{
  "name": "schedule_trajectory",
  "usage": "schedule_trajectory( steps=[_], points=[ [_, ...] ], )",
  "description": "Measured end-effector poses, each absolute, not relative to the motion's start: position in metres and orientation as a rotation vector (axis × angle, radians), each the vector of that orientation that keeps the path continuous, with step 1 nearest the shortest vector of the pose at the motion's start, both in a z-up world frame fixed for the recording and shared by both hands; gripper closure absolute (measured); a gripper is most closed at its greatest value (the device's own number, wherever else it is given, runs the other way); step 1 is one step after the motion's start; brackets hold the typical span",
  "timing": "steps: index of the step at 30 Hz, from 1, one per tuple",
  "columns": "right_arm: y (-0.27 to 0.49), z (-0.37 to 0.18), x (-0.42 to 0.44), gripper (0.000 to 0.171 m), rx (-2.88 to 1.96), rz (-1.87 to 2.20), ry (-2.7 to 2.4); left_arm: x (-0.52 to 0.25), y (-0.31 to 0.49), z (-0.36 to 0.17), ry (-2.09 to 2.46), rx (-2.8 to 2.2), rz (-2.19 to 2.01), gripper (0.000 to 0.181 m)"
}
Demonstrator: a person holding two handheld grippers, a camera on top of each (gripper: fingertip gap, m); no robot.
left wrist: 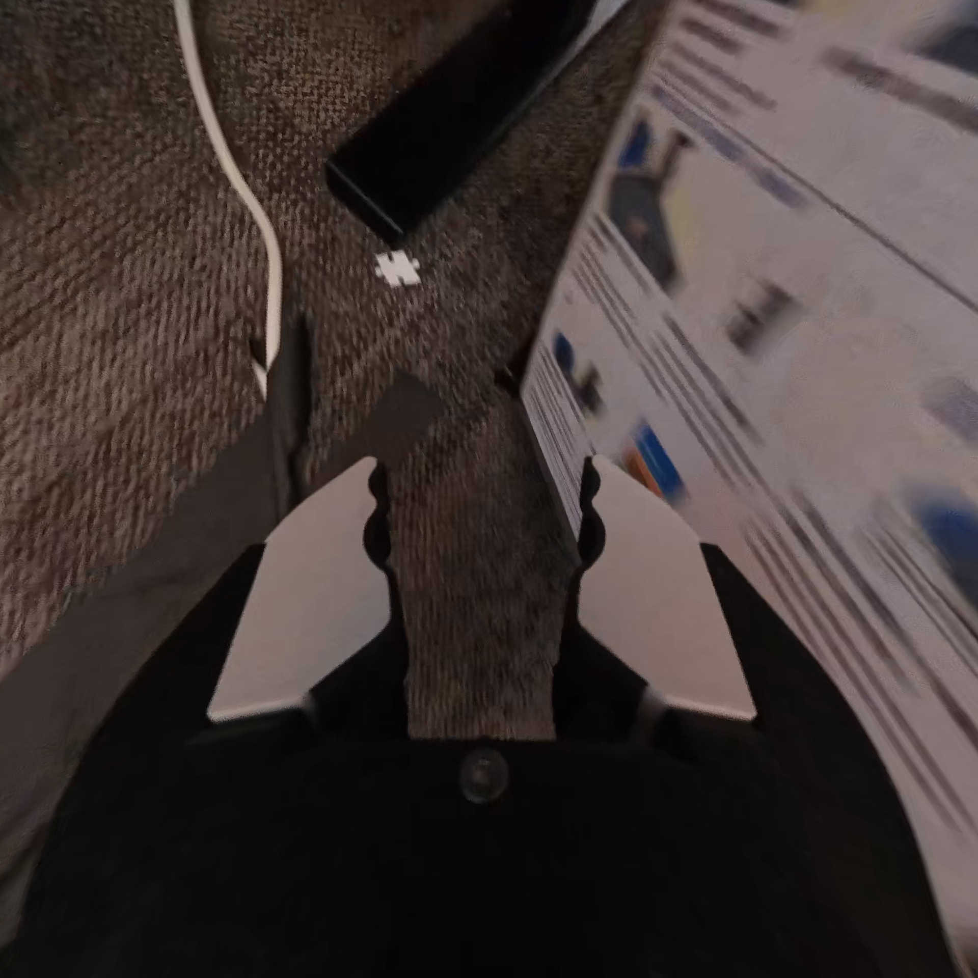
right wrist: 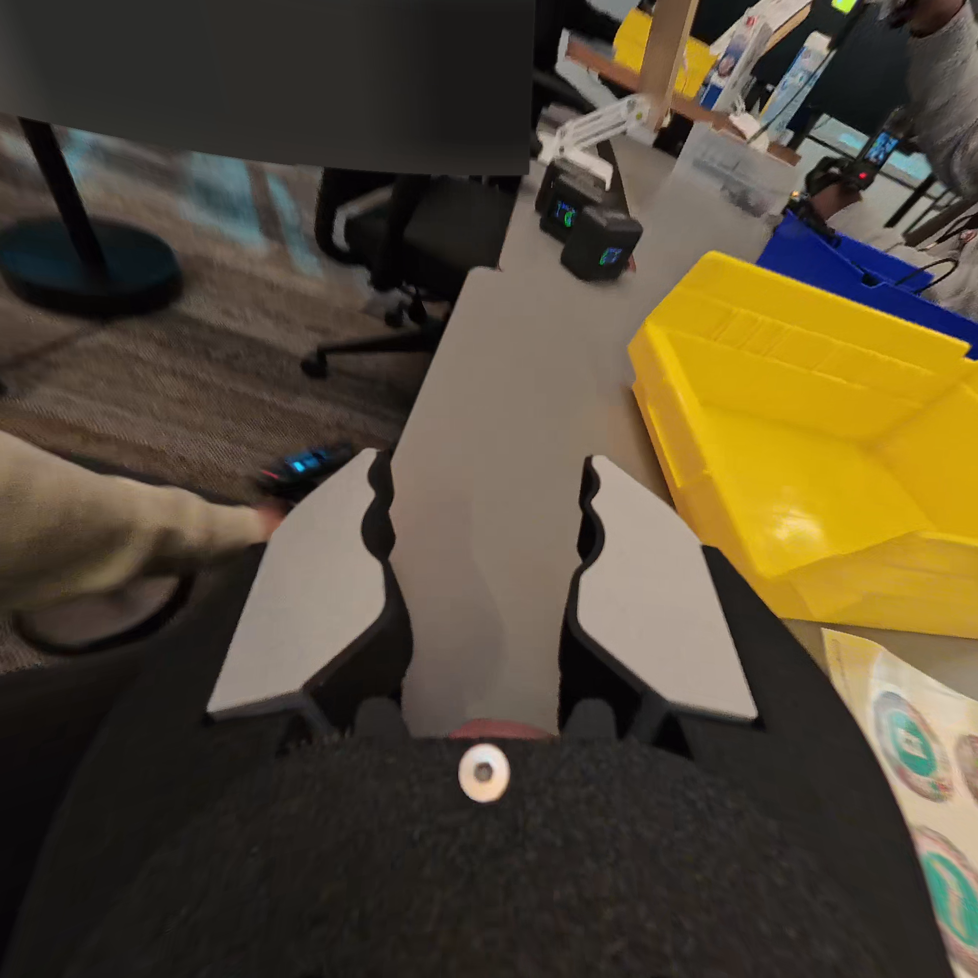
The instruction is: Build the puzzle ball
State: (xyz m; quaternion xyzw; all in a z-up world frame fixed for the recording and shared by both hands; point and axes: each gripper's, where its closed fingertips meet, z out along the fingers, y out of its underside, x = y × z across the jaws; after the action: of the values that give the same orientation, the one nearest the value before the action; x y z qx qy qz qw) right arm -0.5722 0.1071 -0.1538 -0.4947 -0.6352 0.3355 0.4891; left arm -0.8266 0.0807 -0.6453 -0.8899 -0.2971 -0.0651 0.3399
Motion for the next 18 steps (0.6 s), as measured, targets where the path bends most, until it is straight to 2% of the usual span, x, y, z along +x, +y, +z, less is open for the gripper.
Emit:
schedule_trajectory(
  steps=[1,4,8,10,13,15,18],
  points=[
    [0.110,-0.148,-0.572,0.098,-1.212,0.886,-1.504,-0.848,0.109,-0.672,-0.788,-2.335,-0.164,0.111],
    [0.126,-0.136,-0.567,0.099,-1.291,1.050,-1.367,-0.902,0.180,-0.755,-0.893,-2.325,-0.177,0.113],
    [0.134,-0.135,-0.566,0.098,-1.372,1.204,-1.324,-0.925,0.229,-0.841,-0.876,-2.394,-0.102,0.118],
    [0.134,-0.134,-0.565,0.101,-1.375,1.229,-1.310,-0.918,0.246,-0.864,-0.825,-2.429,-0.100,0.118],
    [0.132,-0.135,-0.567,0.099,-1.392,1.269,-1.327,-0.928,0.255,-0.874,-0.752,-2.427,0.132,0.133],
    [0.129,-0.137,-0.568,0.099,-1.407,1.311,-1.344,-0.932,0.252,-0.877,-0.699,-2.445,0.247,0.137],
    [0.129,-0.136,-0.568,0.100,-1.415,1.343,-1.338,-0.931,0.250,-0.873,-0.794,-2.445,0.125,0.142]
  ],
)
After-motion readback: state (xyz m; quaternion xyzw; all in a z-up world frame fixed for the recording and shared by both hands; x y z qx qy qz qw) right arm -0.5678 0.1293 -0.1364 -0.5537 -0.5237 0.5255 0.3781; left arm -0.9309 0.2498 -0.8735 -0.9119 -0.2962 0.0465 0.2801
